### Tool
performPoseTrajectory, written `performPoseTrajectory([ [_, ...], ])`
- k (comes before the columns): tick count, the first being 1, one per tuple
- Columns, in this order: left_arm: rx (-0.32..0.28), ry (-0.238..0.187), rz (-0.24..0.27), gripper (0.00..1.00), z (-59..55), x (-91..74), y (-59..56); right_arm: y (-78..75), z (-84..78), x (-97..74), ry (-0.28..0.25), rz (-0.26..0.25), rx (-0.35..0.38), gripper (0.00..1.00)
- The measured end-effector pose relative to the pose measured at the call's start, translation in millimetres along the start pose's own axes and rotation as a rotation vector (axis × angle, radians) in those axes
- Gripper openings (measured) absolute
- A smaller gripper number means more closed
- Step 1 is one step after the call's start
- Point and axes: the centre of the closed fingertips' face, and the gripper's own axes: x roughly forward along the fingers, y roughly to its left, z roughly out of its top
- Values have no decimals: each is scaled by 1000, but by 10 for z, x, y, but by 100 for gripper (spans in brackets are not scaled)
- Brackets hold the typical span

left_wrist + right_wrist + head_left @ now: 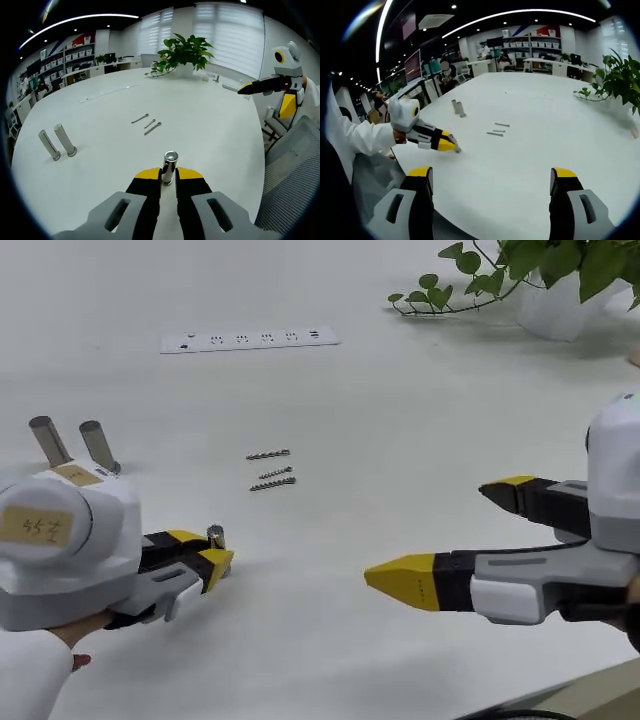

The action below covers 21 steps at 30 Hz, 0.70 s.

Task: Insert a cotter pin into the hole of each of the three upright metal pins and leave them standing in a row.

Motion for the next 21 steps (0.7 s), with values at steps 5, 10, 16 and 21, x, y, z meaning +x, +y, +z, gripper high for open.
performPoseTrajectory([
  [5, 22, -14, -5, 13, 15, -41, -15, 4, -2, 4, 0, 1, 2, 96],
  [10, -2, -13, -27, 35, 37, -53, -44, 18, -3, 11, 3, 5, -2, 96],
  [16, 7, -53, -63, 48, 120, -116, -96, 11, -13, 12, 5, 3, 1, 96],
  [21, 18, -41, -51, 56, 60, -182, -41, 22, -20, 15, 9, 7, 0, 95],
])
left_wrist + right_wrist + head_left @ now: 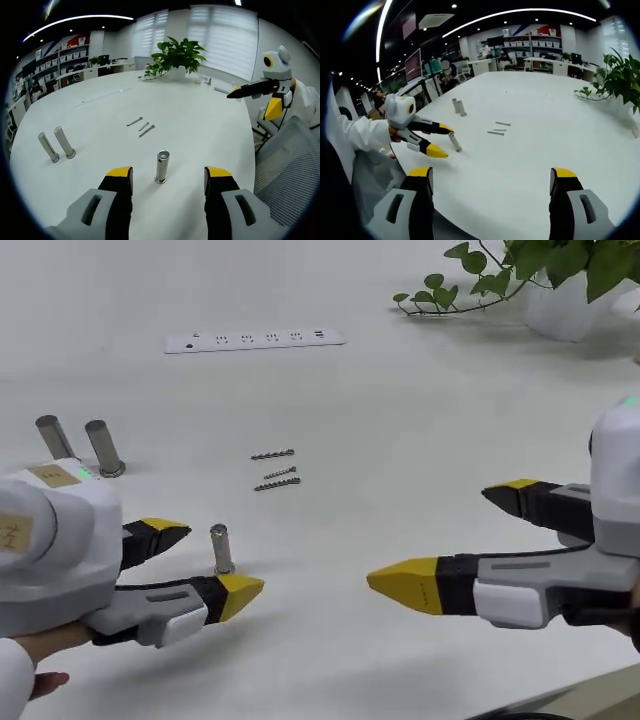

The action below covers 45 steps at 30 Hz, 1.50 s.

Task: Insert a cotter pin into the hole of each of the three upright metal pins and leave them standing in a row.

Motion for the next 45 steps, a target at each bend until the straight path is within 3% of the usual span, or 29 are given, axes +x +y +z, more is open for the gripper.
performPoseTrajectory([
  [3, 13, 30, -3, 63, -79, -32, 24, 0, -23, 3, 8, 0, 2, 95],
  [6, 5, 22, -9, 75, -76, -76, 34, 6, -33, 7, 12, 2, 2, 95],
  [8, -24, 63, -4, 87, -140, -85, 44, 9, -30, 11, 12, 4, 2, 95],
  [9, -12, 67, -26, 92, -153, -97, 20, 13, -31, 16, 14, 5, 1, 95],
  [11, -1, 59, -19, 96, -157, -122, 37, 22, -30, 26, 16, 8, -3, 95],
  [15, 8, 80, -24, 99, -224, -147, 56, 49, -42, 53, 26, 16, -7, 95],
  [17, -45, 50, -37, 99, -201, -167, 41, 65, -41, 62, 28, 21, -11, 95],
  [21, -74, -32, -74, 99, -57, -245, -9, 77, -38, 63, 30, 24, -16, 95],
  [31, -50, -109, -107, 99, 142, -489, -111, 115, 12, 90, 41, 32, -40, 95],
  [37, -34, -86, -99, 99, 140, -577, -132, 105, 88, 115, 51, 42, -54, 95],
  [42, -4, -71, -91, 99, 111, -621, -127, 62, 215, 171, 77, 50, -123, 95],
  [45, -63, -122, -109, 99, 168, -660, -140, -6, 323, 230, 86, 62, -167, 94],
])
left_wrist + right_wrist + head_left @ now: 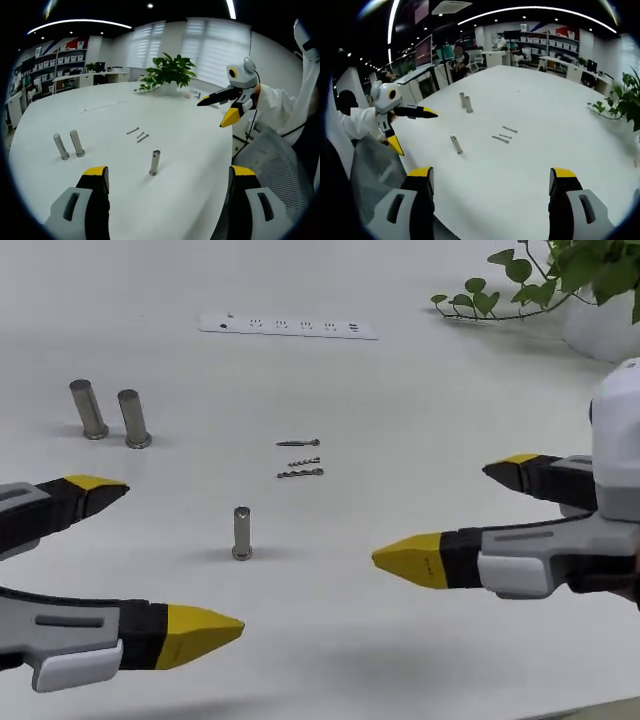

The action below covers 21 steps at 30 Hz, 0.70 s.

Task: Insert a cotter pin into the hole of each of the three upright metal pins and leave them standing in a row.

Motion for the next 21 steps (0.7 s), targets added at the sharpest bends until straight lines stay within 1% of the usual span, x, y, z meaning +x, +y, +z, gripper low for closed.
performPoseTrajectory([
  [2, 11, 0, 5, 99, -3, -28, 19, -41, 83, 36, 8, 7, -29, 94],
  [4, 12, -1, 9, 99, -4, -39, 32, -66, 164, 72, 4, 12, -35, 95],
  [6, 13, 7, 15, 99, -27, -51, 50, -83, 248, 119, -4, 37, -46, 94],
  [8, 31, 29, 24, 99, -76, -66, 78, -121, 320, 164, -3, 48, -63, 94],
  [11, 38, 52, 25, 99, -134, -67, 77, -140, 382, 196, 10, 65, -113, 93],
  [12, 37, 62, 30, 99, -175, -58, 94, -142, 398, 206, 14, 69, -127, 92],
  [13, 25, 64, 33, 99, -190, -54, 101, -139, 418, 213, 14, 72, -144, 91],
  [14, 8, 65, 25, 99, -202, -54, 89, -132, 456, 222, 14, 79, -177, 90],
  [15, -5, 56, 13, 99, -199, -54, 74, -123, 471, 227, 18, 84, -194, 89],
  [18, -7, 42, 20, 99, -182, -63, 82, -144, 502, 289, 42, 111, -218, 87],
  [21, -5, 44, 33, 99, -188, -77, 108, -142, 541, 351, 50, 132, -223, 86],
])
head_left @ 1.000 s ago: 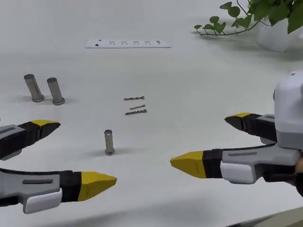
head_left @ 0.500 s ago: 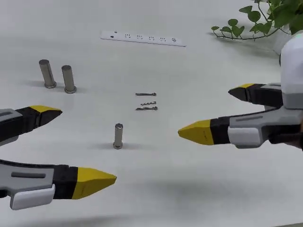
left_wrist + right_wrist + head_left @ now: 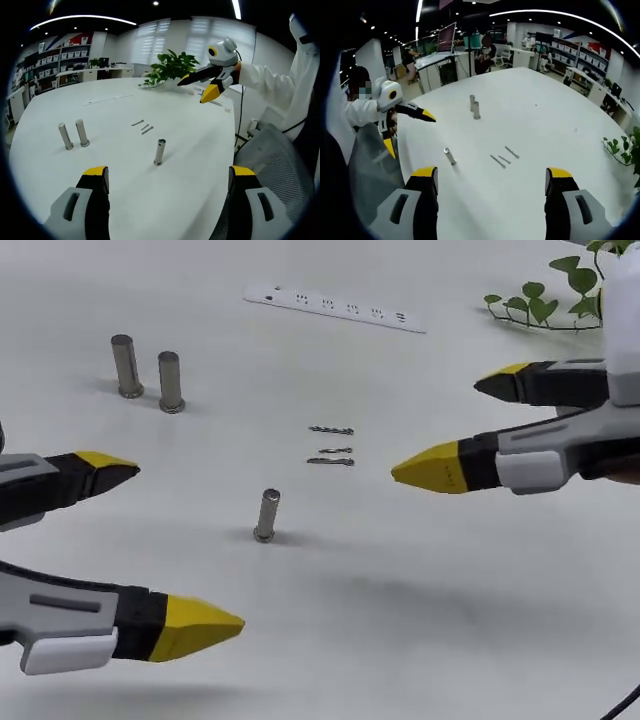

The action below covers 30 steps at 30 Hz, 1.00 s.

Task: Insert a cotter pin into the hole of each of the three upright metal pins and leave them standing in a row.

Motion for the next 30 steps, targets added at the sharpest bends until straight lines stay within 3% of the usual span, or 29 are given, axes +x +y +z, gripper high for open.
performPoseTrajectory([
  [3, -27, -6, 11, 99, -9, -18, 27, -2, 56, 62, 5, 24, -42, 83],
  [8, -36, -23, 15, 99, -13, -33, 44, 15, 53, 144, 81, 70, -146, 71],
  [12, -45, -28, 10, 99, -15, -36, 44, -19, 105, 214, 95, 94, -201, 63],
  [20, -58, -59, -21, 99, 62, -35, -44, -146, 90, 458, 164, 145, -304, 53],
  [28, -71, -35, -16, 99, 15, -36, -26, -102, 94, 726, 214, 236, -409, 35],
  [30, -74, -43, -13, 99, 52, -54, -18, -67, 68, 795, 234, 280, -433, 29],
])
